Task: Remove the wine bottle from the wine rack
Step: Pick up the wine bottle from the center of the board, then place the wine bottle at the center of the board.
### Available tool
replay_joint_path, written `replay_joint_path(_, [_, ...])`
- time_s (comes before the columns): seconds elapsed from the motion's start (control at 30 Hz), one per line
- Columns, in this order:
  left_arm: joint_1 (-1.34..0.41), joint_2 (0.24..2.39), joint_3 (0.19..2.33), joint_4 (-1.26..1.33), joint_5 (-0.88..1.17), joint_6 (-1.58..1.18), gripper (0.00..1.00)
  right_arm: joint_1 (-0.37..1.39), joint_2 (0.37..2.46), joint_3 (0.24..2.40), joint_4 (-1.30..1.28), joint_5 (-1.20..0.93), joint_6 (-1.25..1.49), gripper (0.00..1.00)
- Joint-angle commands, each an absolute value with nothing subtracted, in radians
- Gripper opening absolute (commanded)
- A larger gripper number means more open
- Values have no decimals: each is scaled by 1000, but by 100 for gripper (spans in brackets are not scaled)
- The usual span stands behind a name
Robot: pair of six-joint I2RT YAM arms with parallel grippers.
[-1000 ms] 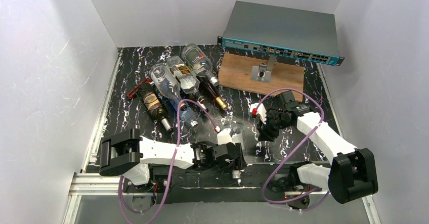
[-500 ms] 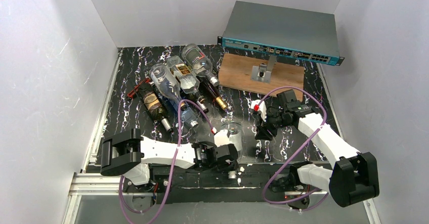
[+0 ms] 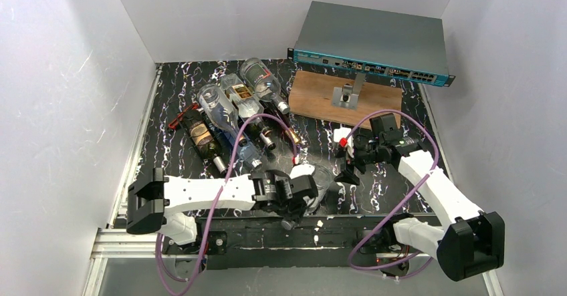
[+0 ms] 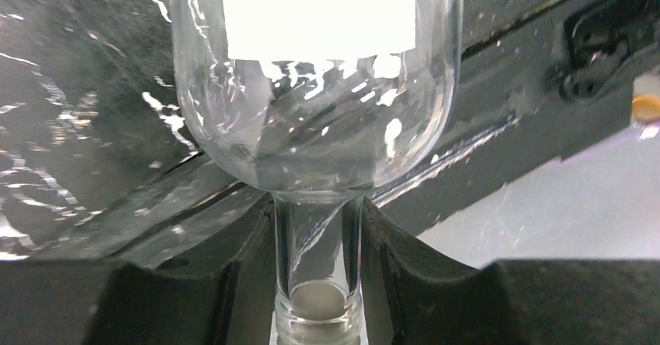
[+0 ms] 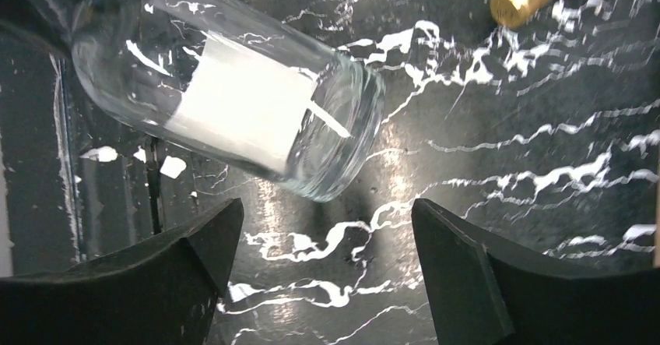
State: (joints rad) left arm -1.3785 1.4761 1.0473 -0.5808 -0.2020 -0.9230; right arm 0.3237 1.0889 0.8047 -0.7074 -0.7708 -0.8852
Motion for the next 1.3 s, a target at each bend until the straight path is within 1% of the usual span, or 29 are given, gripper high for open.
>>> replay_joint_path(0.0, [-1311, 1406, 1151, -800, -107, -648, 0, 328, 1120, 847, -766, -897, -1108, 91])
replay_joint_path(0.17, [-1272, 1443, 1239, -898, -77, -480, 0, 328, 1193, 855, -878, -987, -1332, 97])
replay_joint_path(0.3, [-1259, 1511, 1314, -938, -60, -380, 0, 332, 1242, 845, -914, -1066, -1415, 98])
replay_joint_path(0.57, [-1205, 1648, 1508, -1000, -17, -272, 0, 347, 1282, 802, -720, -1070, -1288, 98])
replay_joint_path(0.73, [-1183, 1698, 1576, -1011, -8, -249, 0, 346, 1281, 757, -641, -1040, -1217, 98])
replay_joint_path(0.9, [-1167, 1709, 1606, -1020, -15, -244, 1, 342, 1315, 746, -639, -978, -1229, 97])
replay_joint_path(1.0, [-1160, 1699, 1609, -1018, -17, -244, 2, 330, 1338, 750, -657, -979, -1243, 95])
replay_joint_path(1.27, [-1149, 1650, 1567, -984, 0, -236, 0, 221, 1332, 763, -724, -1012, -1296, 96])
